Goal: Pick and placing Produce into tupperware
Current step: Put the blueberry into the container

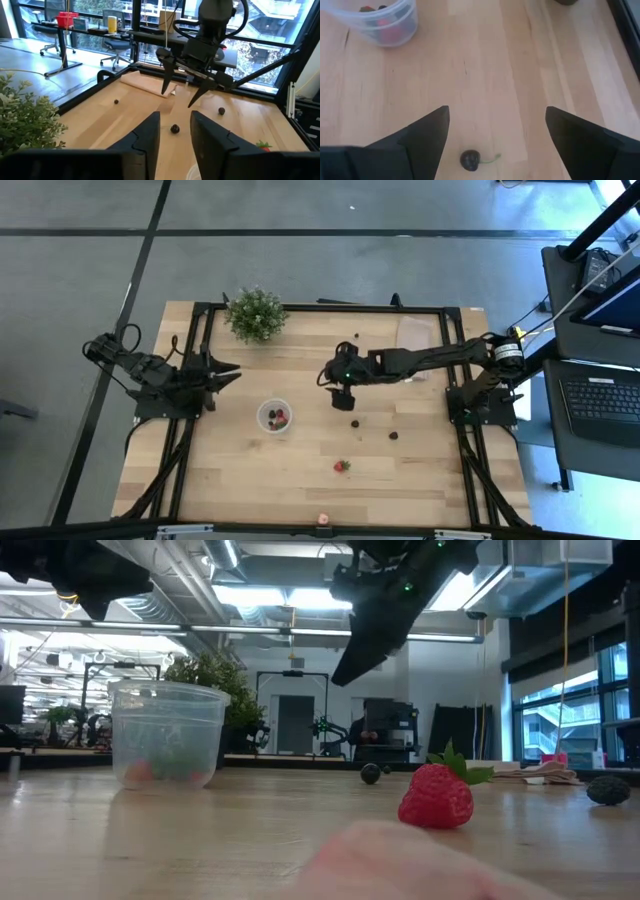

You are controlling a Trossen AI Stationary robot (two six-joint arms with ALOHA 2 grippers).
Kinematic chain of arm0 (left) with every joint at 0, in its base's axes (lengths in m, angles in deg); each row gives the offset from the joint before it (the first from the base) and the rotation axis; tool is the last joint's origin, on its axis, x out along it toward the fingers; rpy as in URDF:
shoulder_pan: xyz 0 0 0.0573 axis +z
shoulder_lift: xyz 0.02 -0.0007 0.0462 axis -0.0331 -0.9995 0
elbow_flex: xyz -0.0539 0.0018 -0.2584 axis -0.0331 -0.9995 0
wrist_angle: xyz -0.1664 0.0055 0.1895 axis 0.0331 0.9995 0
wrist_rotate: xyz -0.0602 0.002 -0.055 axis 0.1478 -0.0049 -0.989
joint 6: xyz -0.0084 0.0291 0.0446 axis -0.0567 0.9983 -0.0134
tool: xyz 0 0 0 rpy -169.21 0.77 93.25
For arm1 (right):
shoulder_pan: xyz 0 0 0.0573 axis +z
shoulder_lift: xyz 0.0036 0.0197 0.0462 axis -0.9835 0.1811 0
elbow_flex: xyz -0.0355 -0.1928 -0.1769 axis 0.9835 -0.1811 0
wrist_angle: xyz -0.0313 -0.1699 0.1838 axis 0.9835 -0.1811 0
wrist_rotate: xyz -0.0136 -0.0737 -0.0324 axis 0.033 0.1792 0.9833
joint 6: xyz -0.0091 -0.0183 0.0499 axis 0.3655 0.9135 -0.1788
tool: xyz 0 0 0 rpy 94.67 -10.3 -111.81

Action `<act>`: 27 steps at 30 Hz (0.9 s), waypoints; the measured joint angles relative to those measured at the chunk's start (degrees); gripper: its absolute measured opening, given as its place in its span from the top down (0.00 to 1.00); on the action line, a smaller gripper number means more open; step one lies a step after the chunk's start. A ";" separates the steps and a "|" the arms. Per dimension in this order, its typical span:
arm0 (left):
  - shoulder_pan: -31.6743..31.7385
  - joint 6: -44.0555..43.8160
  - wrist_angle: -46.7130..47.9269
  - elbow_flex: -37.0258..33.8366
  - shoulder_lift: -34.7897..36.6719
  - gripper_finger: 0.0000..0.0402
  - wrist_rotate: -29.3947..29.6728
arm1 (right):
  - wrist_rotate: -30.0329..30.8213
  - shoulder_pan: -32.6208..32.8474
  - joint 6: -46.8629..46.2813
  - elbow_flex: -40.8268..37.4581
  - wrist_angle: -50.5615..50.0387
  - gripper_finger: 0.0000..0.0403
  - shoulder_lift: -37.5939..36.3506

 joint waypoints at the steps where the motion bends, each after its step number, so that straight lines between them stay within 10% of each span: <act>1: 0.01 0.00 0.00 0.00 0.00 0.74 0.01 | 0.00 0.03 0.37 0.00 -0.01 0.18 0.00; 27: 0.01 1.46 1.36 0.02 -0.04 0.68 0.27 | -0.14 0.23 -35.44 -0.13 -6.63 0.18 7.09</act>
